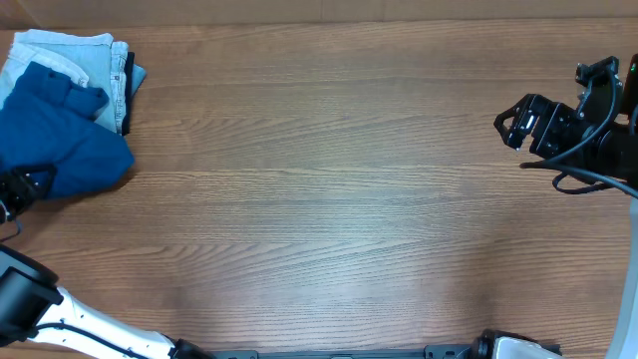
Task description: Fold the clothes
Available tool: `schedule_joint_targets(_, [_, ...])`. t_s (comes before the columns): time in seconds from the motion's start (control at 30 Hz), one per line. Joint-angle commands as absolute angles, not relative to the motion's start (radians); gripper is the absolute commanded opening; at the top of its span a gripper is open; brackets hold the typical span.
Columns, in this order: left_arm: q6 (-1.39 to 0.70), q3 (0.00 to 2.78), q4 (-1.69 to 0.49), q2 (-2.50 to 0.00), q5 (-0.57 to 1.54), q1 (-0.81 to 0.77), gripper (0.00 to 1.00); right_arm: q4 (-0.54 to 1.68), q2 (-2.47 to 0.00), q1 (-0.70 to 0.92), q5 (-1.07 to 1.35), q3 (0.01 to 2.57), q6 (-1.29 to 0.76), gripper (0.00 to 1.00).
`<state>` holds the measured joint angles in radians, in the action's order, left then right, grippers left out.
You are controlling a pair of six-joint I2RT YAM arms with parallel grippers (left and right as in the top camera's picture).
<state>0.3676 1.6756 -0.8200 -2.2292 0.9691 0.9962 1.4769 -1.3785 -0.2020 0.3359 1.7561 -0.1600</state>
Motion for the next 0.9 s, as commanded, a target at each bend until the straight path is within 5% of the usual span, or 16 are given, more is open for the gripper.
schedule_joint_targets(0.0, [0.333, 1.708, -0.817, -2.113, 1.075, 1.001, 0.39, 1.472, -1.375, -0.203, 0.339, 1.781, -0.156, 1.0])
schedule_joint_targets(0.13, [0.328, 1.708, -0.809, -2.053, 1.072, 0.971, 0.43, 1.473, -1.375, -0.203, 0.339, 1.781, -0.156, 1.0])
schedule_joint_targets(0.47, [0.291, 1.707, -0.778, -2.033, 0.915, 0.926, 0.78, 1.491, -1.375, -0.203, 0.339, 1.781, -0.156, 1.0])
schedule_joint_targets(0.87, [0.291, 1.707, -0.777, -2.033, 0.799, 0.874, 0.91, 1.491, -1.375, -0.203, 0.339, 1.781, -0.156, 1.0])
